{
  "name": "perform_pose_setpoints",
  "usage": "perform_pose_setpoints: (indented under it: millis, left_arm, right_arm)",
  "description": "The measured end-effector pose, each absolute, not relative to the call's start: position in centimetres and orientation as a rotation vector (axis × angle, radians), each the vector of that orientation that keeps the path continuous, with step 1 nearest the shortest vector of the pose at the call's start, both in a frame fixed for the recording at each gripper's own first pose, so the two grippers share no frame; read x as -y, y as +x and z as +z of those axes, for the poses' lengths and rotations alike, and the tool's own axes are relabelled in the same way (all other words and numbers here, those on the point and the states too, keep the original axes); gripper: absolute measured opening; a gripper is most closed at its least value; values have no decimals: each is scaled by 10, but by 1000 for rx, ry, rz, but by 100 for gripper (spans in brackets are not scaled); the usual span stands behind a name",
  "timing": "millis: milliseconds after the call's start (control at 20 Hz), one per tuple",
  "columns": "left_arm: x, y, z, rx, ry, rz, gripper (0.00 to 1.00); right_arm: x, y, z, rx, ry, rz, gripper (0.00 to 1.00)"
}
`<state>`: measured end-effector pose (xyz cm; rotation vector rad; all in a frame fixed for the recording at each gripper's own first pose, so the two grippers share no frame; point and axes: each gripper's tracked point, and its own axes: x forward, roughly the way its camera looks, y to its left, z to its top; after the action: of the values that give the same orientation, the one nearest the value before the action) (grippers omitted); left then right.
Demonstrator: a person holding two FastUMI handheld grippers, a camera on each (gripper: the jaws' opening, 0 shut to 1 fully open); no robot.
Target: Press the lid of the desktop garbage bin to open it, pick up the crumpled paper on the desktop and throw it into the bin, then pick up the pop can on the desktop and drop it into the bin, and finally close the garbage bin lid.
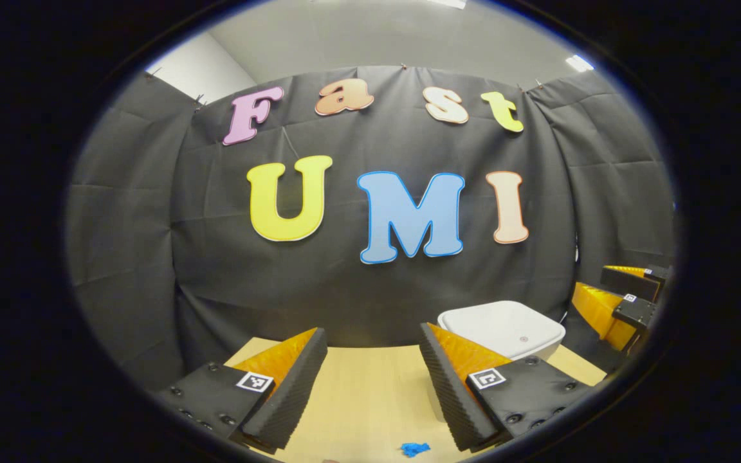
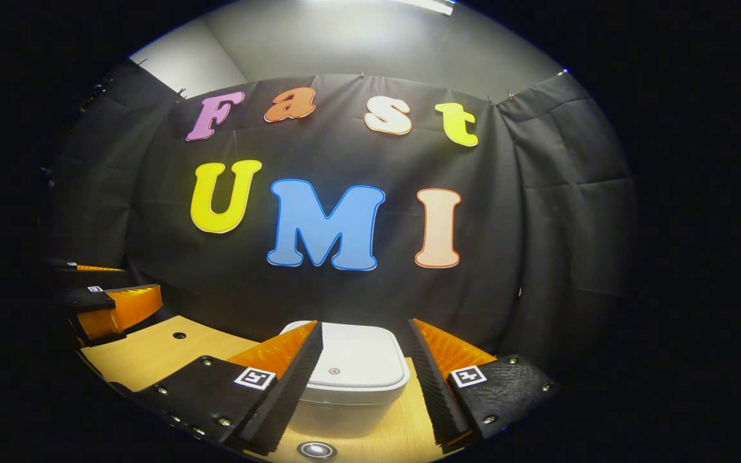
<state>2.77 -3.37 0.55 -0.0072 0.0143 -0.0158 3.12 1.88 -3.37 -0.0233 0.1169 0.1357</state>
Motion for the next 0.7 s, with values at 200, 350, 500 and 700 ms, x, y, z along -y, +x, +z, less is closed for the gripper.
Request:
perform_pose_setpoints:
  millis: [200, 350, 500, 700]
  left_arm:
    - [33, 29, 5, -13, -9, -15, 95]
    - [32, 28, 5, -10, -11, -14, 95]
    - [33, 29, 7, -10, -10, -15, 95]
    - [34, 30, 8, -7, -7, -18, 95]
  right_arm:
    - [-21, 35, -41, -153, 6, 155, 65]
    - [-22, 34, -40, -152, 10, 159, 34]
    - [-21, 37, -40, -148, 9, 143, 4]
    - [-22, 39, -43, -152, 22, 151, 1]
